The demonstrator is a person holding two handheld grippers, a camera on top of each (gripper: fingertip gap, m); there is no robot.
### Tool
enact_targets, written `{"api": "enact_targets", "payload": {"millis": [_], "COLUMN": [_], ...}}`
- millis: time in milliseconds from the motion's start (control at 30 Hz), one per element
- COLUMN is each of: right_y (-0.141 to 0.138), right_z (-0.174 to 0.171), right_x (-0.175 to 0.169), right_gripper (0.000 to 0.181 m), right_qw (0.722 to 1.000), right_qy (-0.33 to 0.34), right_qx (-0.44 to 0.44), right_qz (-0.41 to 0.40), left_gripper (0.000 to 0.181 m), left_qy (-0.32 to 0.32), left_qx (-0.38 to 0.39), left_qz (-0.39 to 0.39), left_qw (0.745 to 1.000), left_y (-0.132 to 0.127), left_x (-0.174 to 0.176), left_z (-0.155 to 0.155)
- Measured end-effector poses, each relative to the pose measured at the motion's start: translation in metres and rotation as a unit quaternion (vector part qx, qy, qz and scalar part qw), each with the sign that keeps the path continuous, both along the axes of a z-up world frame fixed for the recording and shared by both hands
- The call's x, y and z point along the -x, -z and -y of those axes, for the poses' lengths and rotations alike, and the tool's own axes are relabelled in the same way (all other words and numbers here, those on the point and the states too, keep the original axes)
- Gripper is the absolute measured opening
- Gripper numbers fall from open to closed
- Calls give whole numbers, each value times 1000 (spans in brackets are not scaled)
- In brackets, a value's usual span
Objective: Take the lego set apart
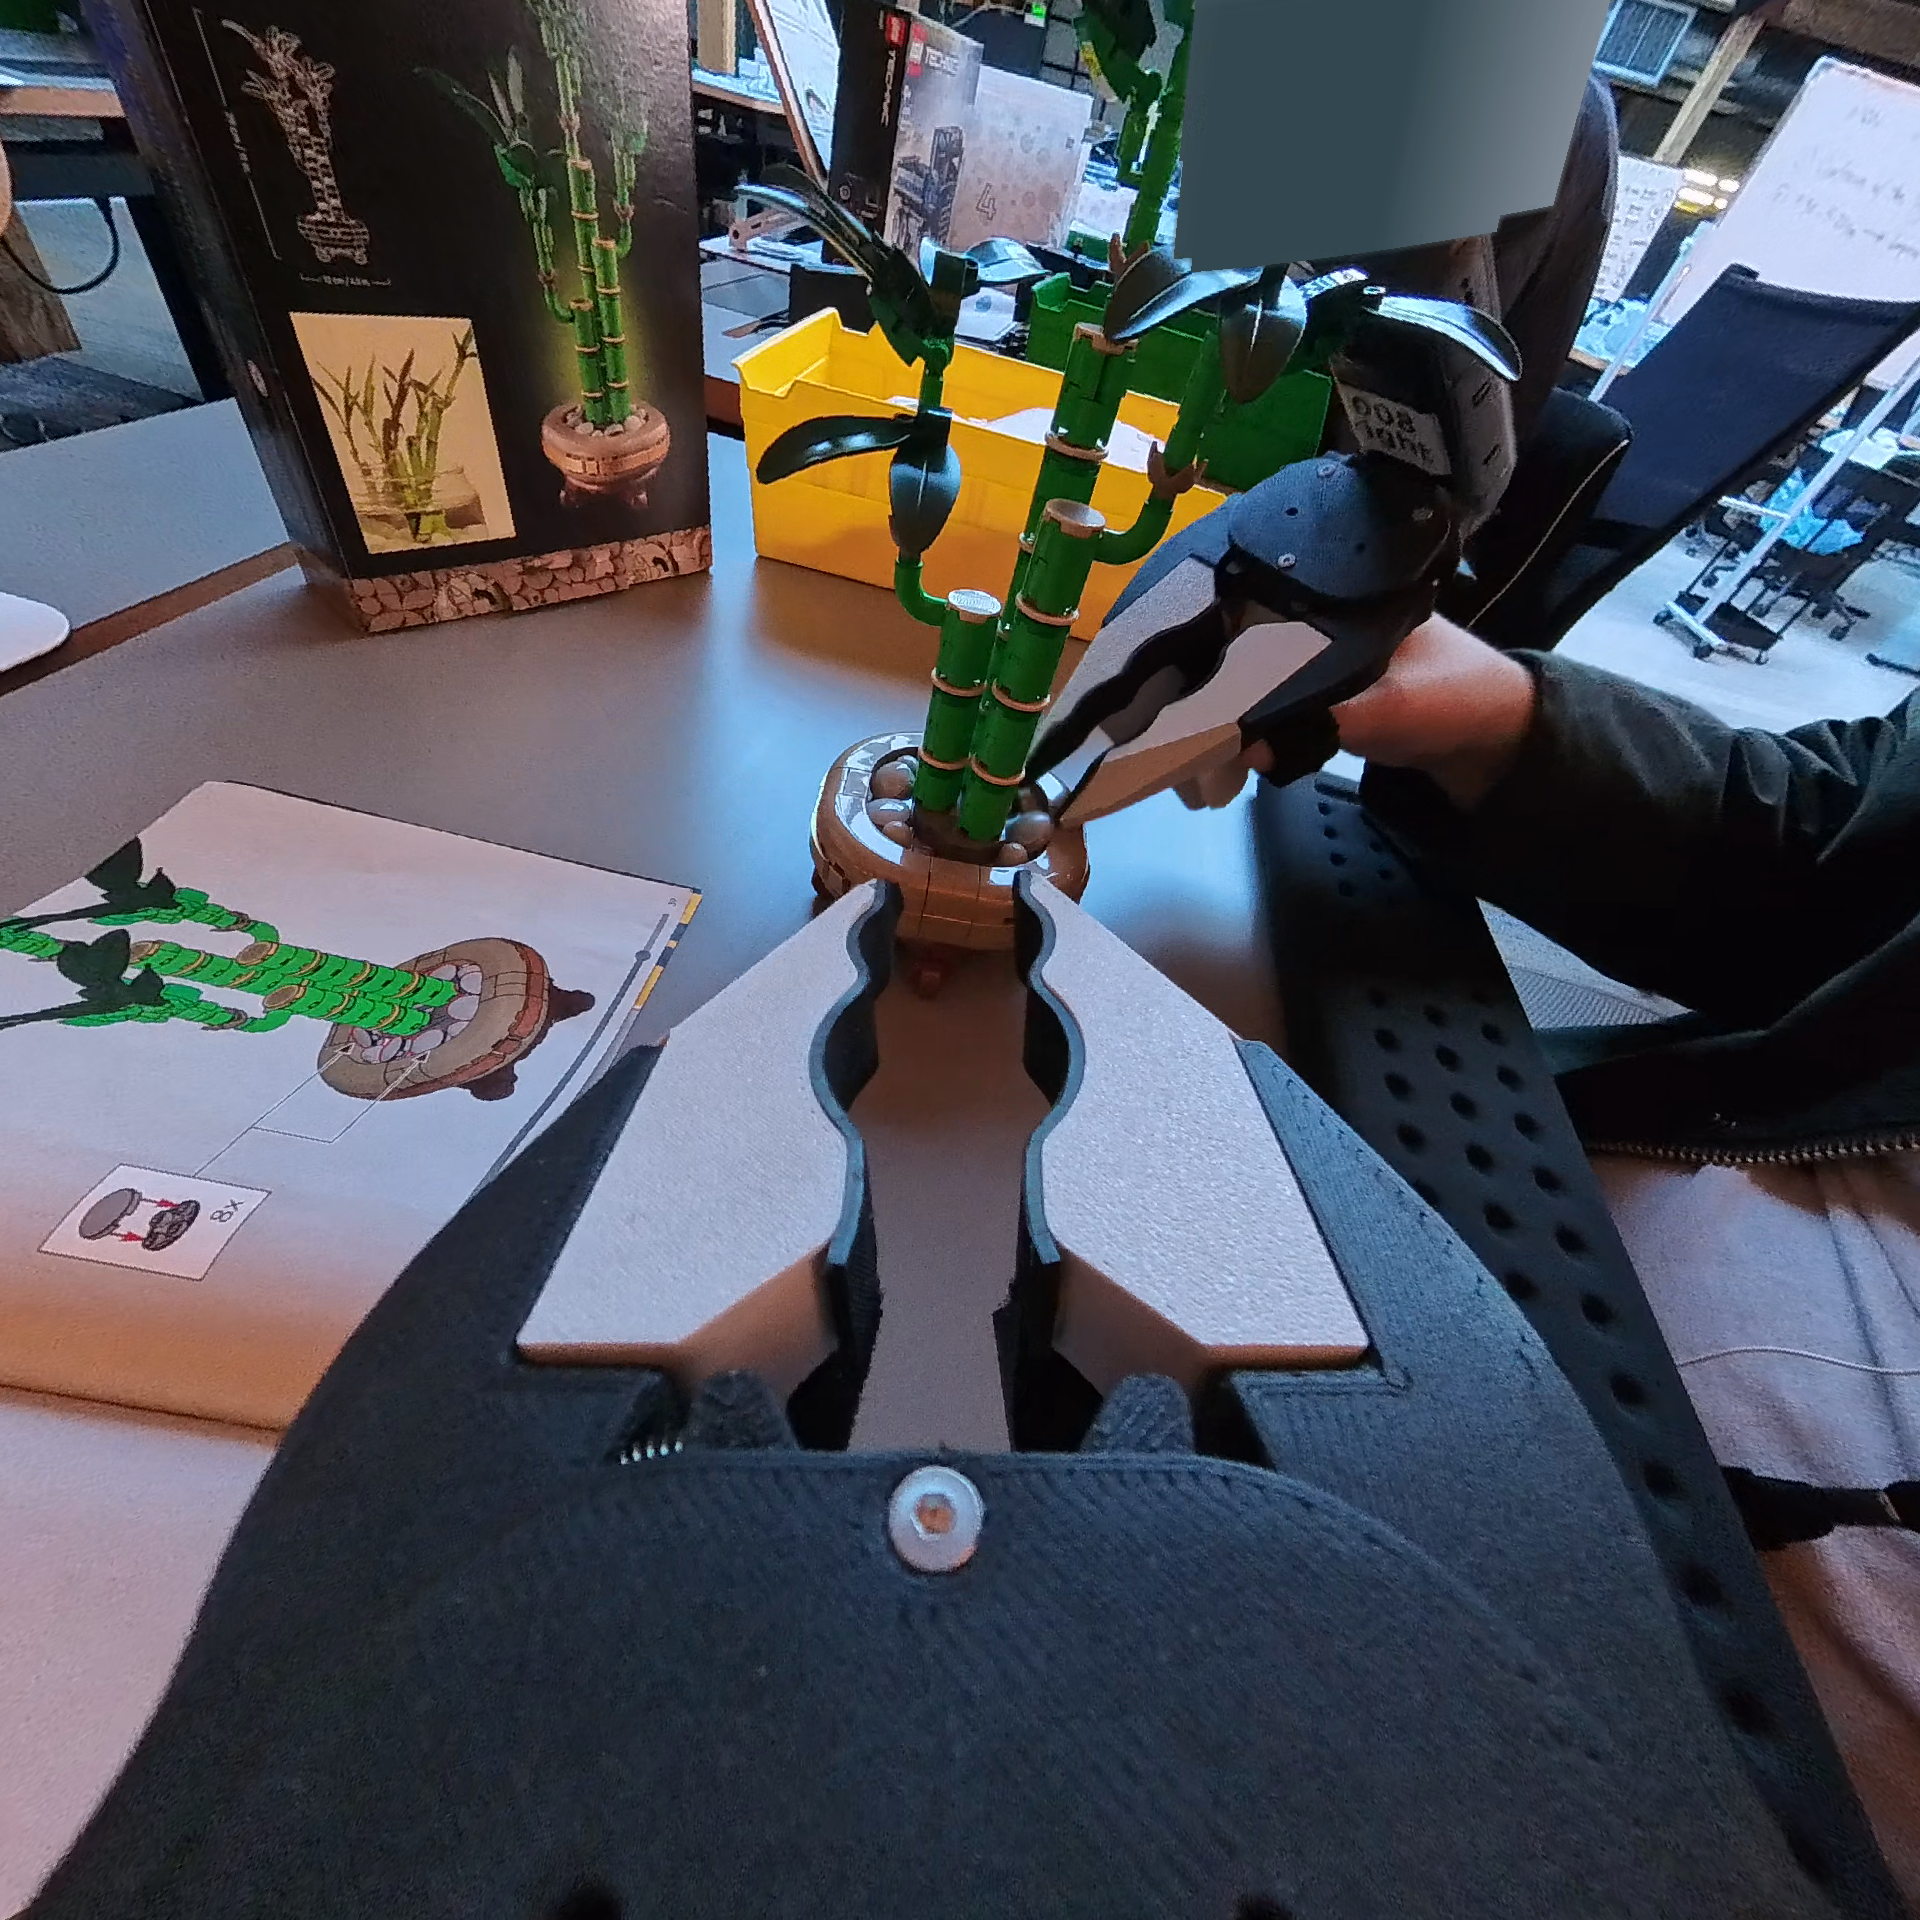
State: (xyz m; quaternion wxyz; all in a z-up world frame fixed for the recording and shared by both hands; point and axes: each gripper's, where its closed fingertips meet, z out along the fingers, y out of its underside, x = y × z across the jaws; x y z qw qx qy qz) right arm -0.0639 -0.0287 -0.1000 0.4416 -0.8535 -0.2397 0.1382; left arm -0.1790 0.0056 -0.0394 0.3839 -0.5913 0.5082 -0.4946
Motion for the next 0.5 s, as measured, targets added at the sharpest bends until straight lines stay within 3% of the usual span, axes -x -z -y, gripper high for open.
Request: {"api": "enact_targets", "payload": {"millis": [67, 200, 367, 500], "right_y": [-2, -6, -5, -9], "right_z": [7, 11, 9, 8], "right_x": [6, 7, 19, 29], "right_gripper": [10, 9, 29, 30], "right_qw": [1000, 999, 996, 994], "right_qy": [-26, -49, -86, -81], "right_qx": [8, -19, -35, -70], "right_qz": [-8, 14, -17, -18], "left_gripper": [21, 21, 21, 21], "left_qy": [0, 2, 2, 1], "left_qx": [0, -1, 0, 0], "left_qz": [-1, -2, -7, -10], "left_qw": [1000, 1000, 1000, 1000], "left_y": [0, 1, 3, 5], "left_x": [0, 0, -1, -2], "left_z": [0, 0, 1, 0]}}
